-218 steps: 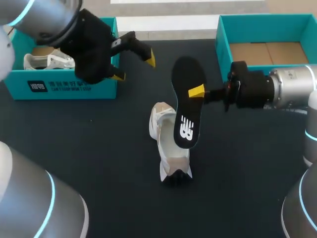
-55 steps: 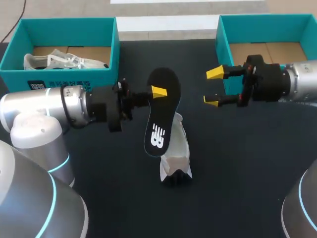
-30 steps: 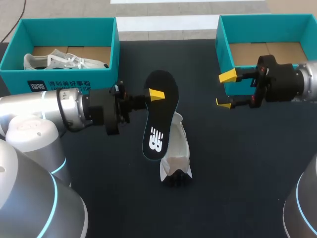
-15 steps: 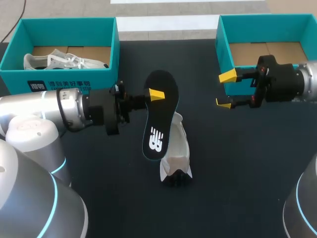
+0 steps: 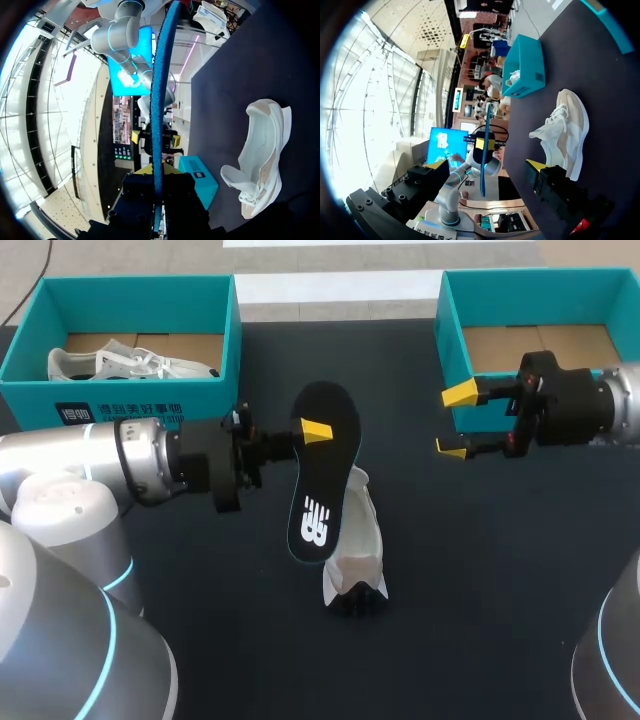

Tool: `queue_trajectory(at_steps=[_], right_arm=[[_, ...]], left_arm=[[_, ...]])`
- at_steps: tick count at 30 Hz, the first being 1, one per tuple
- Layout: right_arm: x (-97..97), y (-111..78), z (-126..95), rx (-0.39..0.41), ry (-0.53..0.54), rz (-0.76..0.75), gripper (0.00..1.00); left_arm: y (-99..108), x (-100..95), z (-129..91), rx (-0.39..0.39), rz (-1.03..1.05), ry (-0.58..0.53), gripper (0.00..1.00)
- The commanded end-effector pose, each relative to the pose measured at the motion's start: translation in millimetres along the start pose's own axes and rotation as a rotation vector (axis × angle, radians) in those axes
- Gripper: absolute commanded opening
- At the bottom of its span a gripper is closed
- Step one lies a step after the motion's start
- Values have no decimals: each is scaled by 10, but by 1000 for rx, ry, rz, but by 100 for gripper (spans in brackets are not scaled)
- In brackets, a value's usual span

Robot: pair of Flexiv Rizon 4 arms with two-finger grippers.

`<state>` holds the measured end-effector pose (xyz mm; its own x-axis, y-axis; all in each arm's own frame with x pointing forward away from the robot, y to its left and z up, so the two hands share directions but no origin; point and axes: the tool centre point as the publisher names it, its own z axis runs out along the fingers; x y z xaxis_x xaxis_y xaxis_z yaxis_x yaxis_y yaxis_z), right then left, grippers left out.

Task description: Take the shoe out of the shoebox, open the shoe tongue, remove and reinsert the insole, then place the shoe into the shoebox

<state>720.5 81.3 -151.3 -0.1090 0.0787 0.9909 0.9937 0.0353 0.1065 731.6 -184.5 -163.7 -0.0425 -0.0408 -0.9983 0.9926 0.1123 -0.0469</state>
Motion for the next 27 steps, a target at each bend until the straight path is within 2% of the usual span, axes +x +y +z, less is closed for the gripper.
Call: queue_trajectory(at_steps=[1, 3, 4, 5, 7, 8, 9, 12, 14, 15, 16, 27], right_arm=[[5, -14, 6, -3, -3, 0, 100], [5, -14, 6, -3, -3, 0, 100], [48, -7, -14, 15, -7, -95, 100], [91, -5, -52, -4, 16, -218, 100], [127, -8, -97, 65, 60, -427, 100], [137, -24, -121, 71, 77, -515, 100], [158, -48, -126, 124, 85, -628, 100], [184, -87, -128, 256, 167, -821, 100], [202, -80, -131, 306, 187, -899, 100], [222, -84, -110, 381, 205, -956, 100], [225, -70, -85, 444, 186, -970, 100], [225, -70, -85, 444, 186, -970, 100]], left_arm=[[-7, 1, 6, -2, 1, 1, 0], [-7, 1, 6, -2, 1, 1, 0], [-7, 1, 6, -2, 1, 1, 0], [-7, 1, 6, -2, 1, 1, 0], [-7, 1, 6, -2, 1, 1, 0], [-7, 1, 6, -2, 1, 1, 0], [-7, 1, 6, -2, 1, 1, 0], [-7, 1, 6, -2, 1, 1, 0], [-7, 1, 6, -2, 1, 1, 0], [-7, 1, 6, -2, 1, 1, 0], [-7, 1, 6, -2, 1, 1, 0], [-7, 1, 6, -2, 1, 1, 0]])
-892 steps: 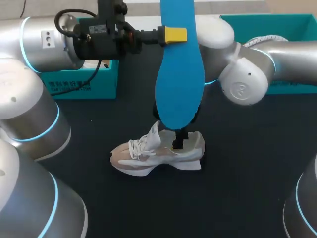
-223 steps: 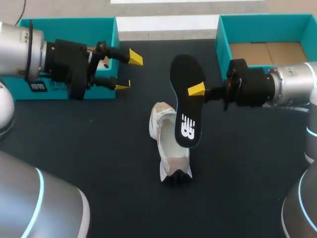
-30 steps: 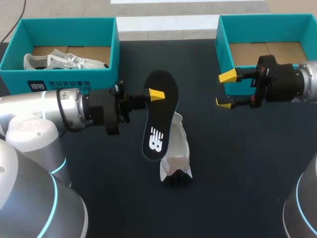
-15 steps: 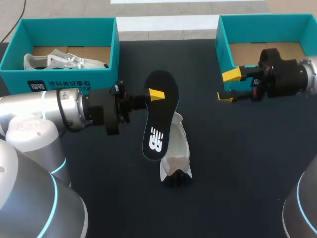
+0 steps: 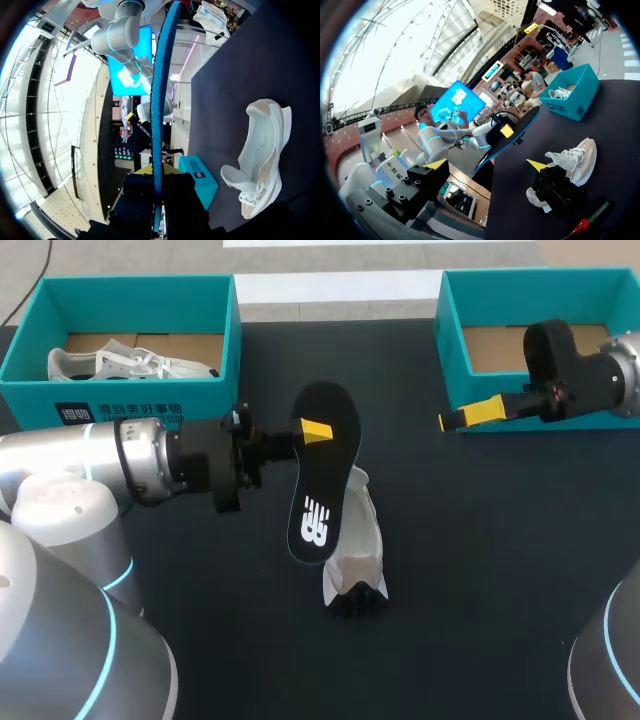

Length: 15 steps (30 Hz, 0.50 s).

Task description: Take the shoe out of the shoebox, open the shoe tongue, remove and reinsert the insole, then place the shoe into the shoebox

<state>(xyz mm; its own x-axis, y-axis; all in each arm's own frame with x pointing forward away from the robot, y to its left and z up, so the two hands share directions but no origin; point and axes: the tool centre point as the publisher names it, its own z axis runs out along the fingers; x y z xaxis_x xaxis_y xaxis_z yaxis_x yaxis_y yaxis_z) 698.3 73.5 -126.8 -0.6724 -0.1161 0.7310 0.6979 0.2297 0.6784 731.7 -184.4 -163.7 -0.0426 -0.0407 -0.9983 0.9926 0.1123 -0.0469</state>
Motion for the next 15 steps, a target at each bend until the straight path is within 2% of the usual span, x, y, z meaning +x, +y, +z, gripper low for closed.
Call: queue_trajectory(at_steps=[1, 3, 5, 9, 12, 15], right_arm=[[-105, 78, -23, 218, 126, -316, 100], [-105, 78, -23, 218, 126, -316, 100], [-192, 64, 0, 206, 93, -393, 100], [-260, 121, -29, 271, -37, -644, 100], [-300, 128, -67, 251, -60, -709, 100], [-391, 91, -126, 280, -88, -716, 100]], left_arm=[[-8, 1, 6, -2, 1, 0, 0], [-8, 1, 6, -2, 1, 0, 0], [-34, -11, -34, 14, -81, -61, 0], [-85, -87, -115, 16, -224, -127, 0], [-148, -153, -161, -1, -260, -160, 0], [-209, -194, -194, 0, -330, -195, 0]])
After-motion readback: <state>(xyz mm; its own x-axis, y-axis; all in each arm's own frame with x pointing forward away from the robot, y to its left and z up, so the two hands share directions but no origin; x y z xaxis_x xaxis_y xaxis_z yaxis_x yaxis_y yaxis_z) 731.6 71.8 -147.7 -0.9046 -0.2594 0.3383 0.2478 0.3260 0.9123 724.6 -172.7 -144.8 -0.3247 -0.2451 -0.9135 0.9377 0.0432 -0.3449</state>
